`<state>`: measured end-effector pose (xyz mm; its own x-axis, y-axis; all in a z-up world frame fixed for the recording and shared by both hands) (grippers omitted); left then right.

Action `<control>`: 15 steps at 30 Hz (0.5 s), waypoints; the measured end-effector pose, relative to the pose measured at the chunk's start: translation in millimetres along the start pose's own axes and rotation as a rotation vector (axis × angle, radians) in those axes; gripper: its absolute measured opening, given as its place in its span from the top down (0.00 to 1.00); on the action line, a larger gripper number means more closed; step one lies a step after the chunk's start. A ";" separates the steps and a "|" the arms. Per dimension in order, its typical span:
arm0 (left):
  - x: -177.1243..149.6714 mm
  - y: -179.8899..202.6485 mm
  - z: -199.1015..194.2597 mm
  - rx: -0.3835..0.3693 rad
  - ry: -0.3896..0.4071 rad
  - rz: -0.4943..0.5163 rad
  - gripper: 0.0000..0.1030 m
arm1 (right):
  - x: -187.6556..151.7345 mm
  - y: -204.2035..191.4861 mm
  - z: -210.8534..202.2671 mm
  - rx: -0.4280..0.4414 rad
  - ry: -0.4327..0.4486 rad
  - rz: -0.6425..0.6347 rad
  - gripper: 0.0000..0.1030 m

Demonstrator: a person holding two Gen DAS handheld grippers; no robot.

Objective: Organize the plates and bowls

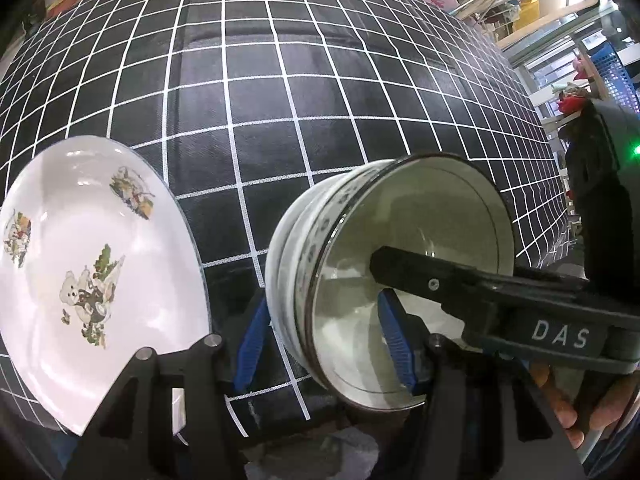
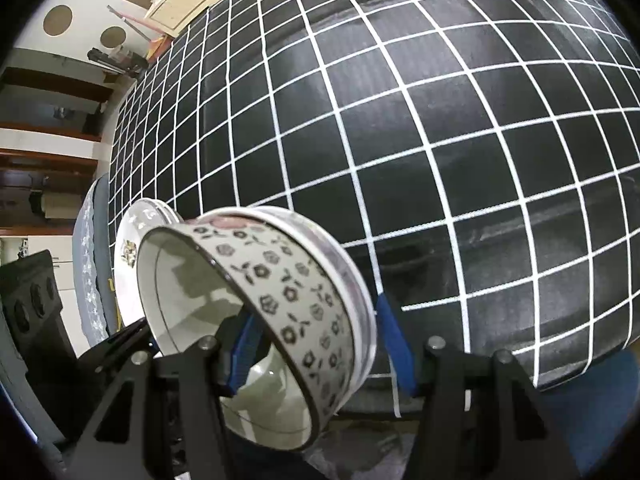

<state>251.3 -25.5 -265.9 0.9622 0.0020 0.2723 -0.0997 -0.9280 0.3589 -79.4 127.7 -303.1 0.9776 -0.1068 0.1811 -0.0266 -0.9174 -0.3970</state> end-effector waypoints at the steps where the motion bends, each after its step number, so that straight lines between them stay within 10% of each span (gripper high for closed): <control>1: -0.9 -0.8 0.0 0.001 -0.002 -0.001 0.49 | -0.3 -1.0 0.4 0.005 -0.004 -0.006 0.40; 15: -3.5 -1.7 -0.3 0.025 0.004 -0.006 0.47 | -1.7 -3.6 0.2 -0.016 0.025 -0.004 0.39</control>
<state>248.1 -23.8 -267.2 0.9618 0.0087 0.2736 -0.0877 -0.9371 0.3380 -81.0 131.3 -302.2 0.9722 -0.1123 0.2054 -0.0260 -0.9239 -0.3818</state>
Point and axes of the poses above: each gripper's, at about its wrist camera, not at the fingertips, and z roughly the way its jaws point, y to its right, x to its top, the point moved 7 cm from there along z, roughly the way its jaws point, and after that the axes turned 11 degrees about y, right-handed, at the moved point
